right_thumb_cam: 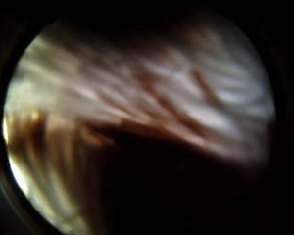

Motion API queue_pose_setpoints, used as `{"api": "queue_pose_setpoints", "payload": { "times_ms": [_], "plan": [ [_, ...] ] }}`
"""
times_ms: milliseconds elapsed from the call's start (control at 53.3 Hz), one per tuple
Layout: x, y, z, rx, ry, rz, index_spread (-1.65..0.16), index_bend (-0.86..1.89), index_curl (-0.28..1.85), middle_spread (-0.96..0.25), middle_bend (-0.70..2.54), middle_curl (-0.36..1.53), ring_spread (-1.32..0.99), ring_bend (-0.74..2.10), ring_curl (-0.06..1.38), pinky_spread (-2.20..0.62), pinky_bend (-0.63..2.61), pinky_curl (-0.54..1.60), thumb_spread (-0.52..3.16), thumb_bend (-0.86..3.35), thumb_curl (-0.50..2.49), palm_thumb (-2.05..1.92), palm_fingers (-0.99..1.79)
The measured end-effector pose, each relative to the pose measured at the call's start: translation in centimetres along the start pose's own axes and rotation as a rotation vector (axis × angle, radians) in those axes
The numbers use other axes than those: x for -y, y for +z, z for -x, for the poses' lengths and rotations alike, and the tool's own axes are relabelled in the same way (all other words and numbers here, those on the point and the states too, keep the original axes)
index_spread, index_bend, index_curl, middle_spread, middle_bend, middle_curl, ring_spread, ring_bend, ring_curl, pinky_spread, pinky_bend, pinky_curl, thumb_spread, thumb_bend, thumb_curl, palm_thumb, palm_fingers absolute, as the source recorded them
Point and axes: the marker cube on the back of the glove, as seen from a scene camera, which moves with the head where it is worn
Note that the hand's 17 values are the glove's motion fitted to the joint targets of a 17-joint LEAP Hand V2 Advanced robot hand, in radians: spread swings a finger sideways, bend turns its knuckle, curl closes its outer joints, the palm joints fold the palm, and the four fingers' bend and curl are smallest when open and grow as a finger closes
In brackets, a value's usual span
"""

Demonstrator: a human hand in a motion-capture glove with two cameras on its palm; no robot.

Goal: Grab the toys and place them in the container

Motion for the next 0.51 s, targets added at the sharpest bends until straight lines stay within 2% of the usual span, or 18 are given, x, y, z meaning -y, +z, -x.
{"api": "queue_pose_setpoints", "payload": {
  "times_ms": [131, 169, 225, 300, 413, 507],
  "plan": [
    [0.8, -0.6, 0.0, 0.031, 0.056, -0.229, -0.26, 0.36, 0.59, -0.23, 0.57, 0.46, -0.4, 0.91, 0.33, -0.38, 0.81, 0.33, 0.99, 0.18, 0.37, 0.51, 1.06],
    [0.4, -0.9, -0.1, 0.029, 0.022, -0.234, -0.24, 0.39, 0.61, -0.23, 0.57, 0.46, -0.4, 0.93, 0.34, -0.4, 0.78, 0.33, 0.92, 0.19, 0.4, 0.55, 1.13],
    [0.1, -1.4, 0.0, 0.023, 0.053, -0.254, -0.22, 0.45, 0.63, -0.22, 0.64, 0.48, -0.37, 0.97, 0.36, -0.43, 0.69, 0.31, 0.79, 0.19, 0.44, 0.61, 1.3],
    [0.8, -2.0, -0.4, -0.002, 0.001, -0.245, -0.2, 0.49, 0.64, -0.2, 0.71, 0.49, -0.36, 0.99, 0.37, -0.45, 0.65, 0.31, 0.68, 0.18, 0.49, 0.65, 1.32],
    [0.2, -2.4, -0.5, 0.003, -0.018, -0.146, -0.17, 0.58, 0.67, -0.17, 0.74, 0.49, -0.3, 0.98, 0.37, -0.46, 0.66, 0.32, 0.64, 0.18, 0.54, 0.7, 1.33],
    [0.2, -2.9, -0.4, 0.008, 0.081, -0.165, -0.14, 0.64, 0.69, -0.08, 0.7, 0.47, -0.25, 1.02, 0.38, -0.45, 0.66, 0.33, 0.64, 0.17, 0.58, 0.72, 1.33]
  ]
}}
